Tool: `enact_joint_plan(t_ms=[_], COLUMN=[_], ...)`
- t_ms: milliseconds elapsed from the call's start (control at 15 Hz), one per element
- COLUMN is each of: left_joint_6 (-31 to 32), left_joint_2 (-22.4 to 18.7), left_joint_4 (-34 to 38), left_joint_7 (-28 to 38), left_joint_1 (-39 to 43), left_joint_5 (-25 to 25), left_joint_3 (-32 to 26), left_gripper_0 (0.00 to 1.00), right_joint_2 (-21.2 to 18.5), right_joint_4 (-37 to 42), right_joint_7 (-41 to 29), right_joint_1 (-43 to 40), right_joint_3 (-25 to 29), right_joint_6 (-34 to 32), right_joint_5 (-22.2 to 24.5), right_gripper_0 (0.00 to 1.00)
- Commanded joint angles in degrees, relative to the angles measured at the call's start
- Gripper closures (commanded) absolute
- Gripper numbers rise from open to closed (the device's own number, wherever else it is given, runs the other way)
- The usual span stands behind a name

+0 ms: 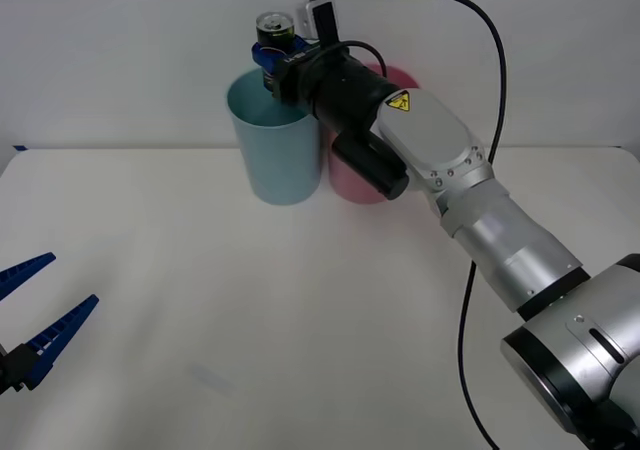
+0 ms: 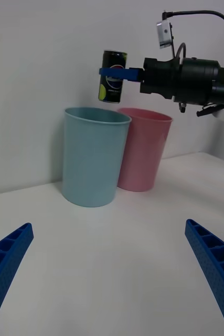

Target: Grasp the object on the table and drop it into the matching bin: aluminum can to the light blue bin, PET bottle to the pink bin.

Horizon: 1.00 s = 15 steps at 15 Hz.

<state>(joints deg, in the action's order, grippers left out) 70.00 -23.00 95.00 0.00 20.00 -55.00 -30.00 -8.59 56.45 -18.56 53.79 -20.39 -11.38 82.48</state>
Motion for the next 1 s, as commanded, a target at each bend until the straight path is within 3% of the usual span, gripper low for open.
enact_joint_plan(t_ms=[67,467,600,867,1000], left_joint_6=[0.0,0.0,0.0,0.0,0.0], left_joint_2=[0.0,0.0,0.0,0.0,0.0], left_joint_4=[0.0,0.0,0.0,0.0,0.0], left_joint_7=[0.0,0.0,0.0,0.0,0.0], left_joint_1=[0.0,0.0,0.0,0.0,0.0], left_joint_5=[0.0,0.0,0.0,0.0,0.0], left_joint_3=[0.0,0.0,0.0,0.0,0.0], left_gripper_0=[0.0,0.0,0.0,0.0,0.0], right_joint_2=[0.07,-0.02,-0.46,-5.03,-9.86], right_joint_4=[0.06,0.06,0.94,14.83,22.21], right_joint_7=[0.46,2.04,3.01,3.18,3.44], right_joint_1=[0.09,-0.18,-0.35,-7.56,-12.48], right_joint_3=[0.0,0.09,0.0,-0.53,-4.13], right_joint_6=[0.13,0.48,-2.86,-6.28,-6.2], right_joint_5=[-0.13,-0.57,-2.15,-6.46,-11.82], right_gripper_0=[0.0,0.0,0.0,0.0,0.0])
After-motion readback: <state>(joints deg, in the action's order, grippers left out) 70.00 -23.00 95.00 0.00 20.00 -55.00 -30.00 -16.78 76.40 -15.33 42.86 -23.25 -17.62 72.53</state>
